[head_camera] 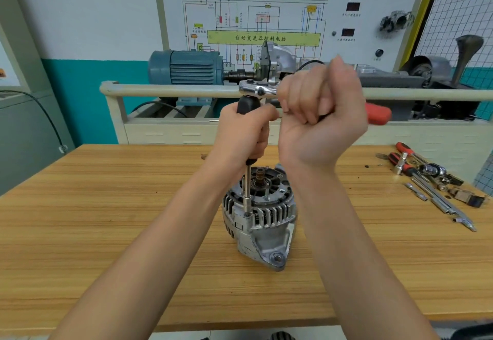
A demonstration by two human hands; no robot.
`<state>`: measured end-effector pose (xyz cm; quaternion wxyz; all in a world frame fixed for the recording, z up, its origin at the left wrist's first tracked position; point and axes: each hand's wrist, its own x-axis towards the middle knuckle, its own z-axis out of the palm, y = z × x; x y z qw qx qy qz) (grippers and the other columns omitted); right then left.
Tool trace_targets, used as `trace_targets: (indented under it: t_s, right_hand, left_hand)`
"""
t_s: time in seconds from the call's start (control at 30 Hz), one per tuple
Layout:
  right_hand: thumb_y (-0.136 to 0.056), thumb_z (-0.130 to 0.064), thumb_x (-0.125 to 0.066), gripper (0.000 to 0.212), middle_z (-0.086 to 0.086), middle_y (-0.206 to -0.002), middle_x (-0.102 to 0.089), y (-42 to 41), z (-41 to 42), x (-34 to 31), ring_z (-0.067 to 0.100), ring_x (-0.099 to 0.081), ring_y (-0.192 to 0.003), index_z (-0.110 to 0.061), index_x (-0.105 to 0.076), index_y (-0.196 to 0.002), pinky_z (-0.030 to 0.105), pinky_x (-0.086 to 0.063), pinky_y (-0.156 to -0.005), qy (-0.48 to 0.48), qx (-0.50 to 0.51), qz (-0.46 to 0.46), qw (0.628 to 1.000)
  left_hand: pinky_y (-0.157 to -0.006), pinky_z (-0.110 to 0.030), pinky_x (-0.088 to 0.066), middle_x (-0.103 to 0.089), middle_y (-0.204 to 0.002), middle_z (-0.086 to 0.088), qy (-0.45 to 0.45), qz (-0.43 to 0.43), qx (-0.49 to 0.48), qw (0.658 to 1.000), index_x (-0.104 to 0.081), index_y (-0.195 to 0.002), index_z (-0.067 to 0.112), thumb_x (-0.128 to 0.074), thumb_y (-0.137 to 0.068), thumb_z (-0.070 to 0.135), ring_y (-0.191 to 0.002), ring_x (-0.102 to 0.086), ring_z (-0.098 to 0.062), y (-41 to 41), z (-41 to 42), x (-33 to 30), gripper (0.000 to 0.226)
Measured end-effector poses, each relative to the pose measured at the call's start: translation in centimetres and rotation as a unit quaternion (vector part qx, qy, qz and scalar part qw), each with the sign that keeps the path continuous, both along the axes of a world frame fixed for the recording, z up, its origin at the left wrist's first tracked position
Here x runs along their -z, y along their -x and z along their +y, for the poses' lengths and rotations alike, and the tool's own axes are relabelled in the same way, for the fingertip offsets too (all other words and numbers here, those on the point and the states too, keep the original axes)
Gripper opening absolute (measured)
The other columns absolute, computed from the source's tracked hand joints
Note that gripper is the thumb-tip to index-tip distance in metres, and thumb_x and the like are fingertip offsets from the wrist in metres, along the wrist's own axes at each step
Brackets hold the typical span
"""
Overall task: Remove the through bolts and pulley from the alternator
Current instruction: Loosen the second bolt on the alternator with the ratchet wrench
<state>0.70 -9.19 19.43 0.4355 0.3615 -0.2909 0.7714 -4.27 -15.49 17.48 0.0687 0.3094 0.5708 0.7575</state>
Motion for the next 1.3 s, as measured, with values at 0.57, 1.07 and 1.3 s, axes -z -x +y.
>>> trace_targets:
  t_s: [0.57,1.07,1.3]
  right_hand:
    - [-0.085,-0.014,-0.039,0.050,-0.003,-0.032,-0.022,0.6,2.5,-1.3,0.012,-0.006,-0.039,-0.016,-0.032,-0.036,0.021,-0.019,-0.039,0.124,-0.273,-0.119,0.946]
    - [-0.082,-0.002,-0.044,0.048,-0.007,-0.035,-0.031,0.0,-0.8,-0.6,0.008,-0.022,-0.034,-0.021,-0.040,-0.039,0.023,-0.022,-0.046,-0.030,0.017,-0.007,0.999]
    - [-0.082,-0.014,-0.041,0.048,-0.003,-0.031,-0.023,1.0,2.6,-1.3,0.011,-0.005,-0.039,-0.015,-0.033,-0.035,0.020,-0.016,-0.040,0.134,-0.293,-0.109,0.940]
  left_hand:
    - [-0.035,-0.014,-0.019,-0.025,-0.035,0.006,0.026,0.004,0.167,0.986,-0.038,-0.042,0.019,-0.056,-0.077,0.008,-0.029,-0.020,-0.008,0.6,-1.2,-0.2,0.041]
    - [-0.038,-0.017,-0.019,-0.029,-0.042,0.003,-0.015,0.013,-0.027,0.999,-0.035,-0.055,0.016,-0.059,-0.081,-0.002,-0.036,-0.023,-0.011,0.3,-0.3,0.1,0.039]
    - [-0.035,-0.014,-0.016,-0.028,-0.035,0.006,0.007,0.002,0.180,0.984,-0.041,-0.044,0.019,-0.056,-0.077,0.010,-0.028,-0.020,-0.007,0.8,-1.2,-0.1,0.037]
